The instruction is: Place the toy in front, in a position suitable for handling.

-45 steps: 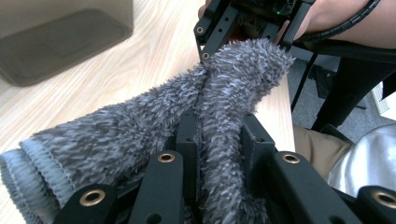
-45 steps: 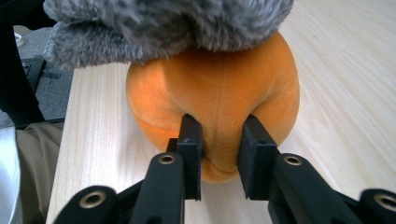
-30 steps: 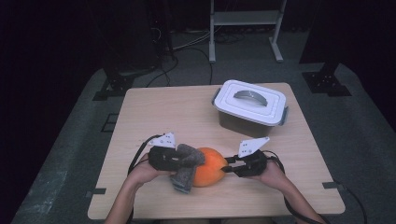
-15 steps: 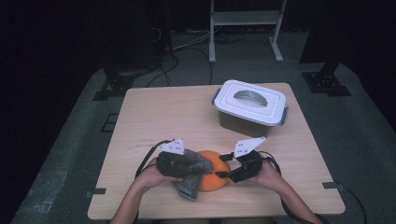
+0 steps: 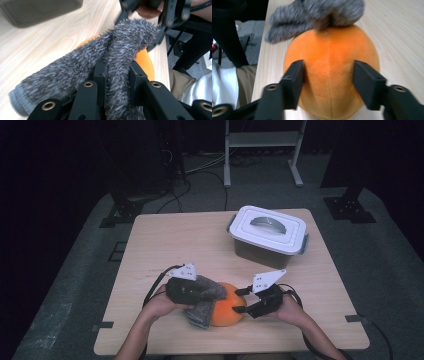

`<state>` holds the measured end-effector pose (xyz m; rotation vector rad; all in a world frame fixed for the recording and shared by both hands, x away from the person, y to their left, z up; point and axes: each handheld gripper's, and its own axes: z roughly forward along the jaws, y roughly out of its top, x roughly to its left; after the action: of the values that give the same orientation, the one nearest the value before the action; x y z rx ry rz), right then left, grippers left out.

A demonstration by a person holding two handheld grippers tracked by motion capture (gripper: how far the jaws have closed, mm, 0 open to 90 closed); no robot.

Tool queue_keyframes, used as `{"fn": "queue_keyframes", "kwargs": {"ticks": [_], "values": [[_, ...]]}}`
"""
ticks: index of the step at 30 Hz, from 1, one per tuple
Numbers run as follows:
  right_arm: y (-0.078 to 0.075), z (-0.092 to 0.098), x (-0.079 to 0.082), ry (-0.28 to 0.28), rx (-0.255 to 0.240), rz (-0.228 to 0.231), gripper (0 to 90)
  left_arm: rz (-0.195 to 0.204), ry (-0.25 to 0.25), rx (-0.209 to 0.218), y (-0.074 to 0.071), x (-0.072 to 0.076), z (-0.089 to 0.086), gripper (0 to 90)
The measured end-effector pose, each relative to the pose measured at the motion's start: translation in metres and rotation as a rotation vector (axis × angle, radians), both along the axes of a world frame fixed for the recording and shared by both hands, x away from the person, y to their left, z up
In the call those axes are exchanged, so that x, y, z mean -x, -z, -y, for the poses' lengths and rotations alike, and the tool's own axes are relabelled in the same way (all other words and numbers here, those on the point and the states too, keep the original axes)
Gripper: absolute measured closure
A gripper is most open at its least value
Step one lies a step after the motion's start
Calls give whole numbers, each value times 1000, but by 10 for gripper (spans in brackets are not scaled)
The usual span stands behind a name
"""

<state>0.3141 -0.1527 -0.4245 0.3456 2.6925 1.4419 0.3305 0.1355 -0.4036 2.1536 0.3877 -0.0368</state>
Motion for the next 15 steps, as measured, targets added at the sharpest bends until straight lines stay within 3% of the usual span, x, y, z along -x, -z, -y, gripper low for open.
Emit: {"fn": "queue_keyframes", "kwargs": {"ticks": [3,5,10,12,15], "values": [[-2,1,-2,13,-25,-4,312,-18,4,16,3,2,-3,724],[0,-1,-3,13,-10,-11,273,-26,23,12,5,5,-4,724],[7,-7,-3,-8,15,-34,267,-47,52,27,9,9,-1,724],[9,-7,-2,-6,25,-38,365,-53,58,38,11,9,0,724],[4,-6,6,-26,60,70,554,-56,62,47,7,9,-1,724]]}}
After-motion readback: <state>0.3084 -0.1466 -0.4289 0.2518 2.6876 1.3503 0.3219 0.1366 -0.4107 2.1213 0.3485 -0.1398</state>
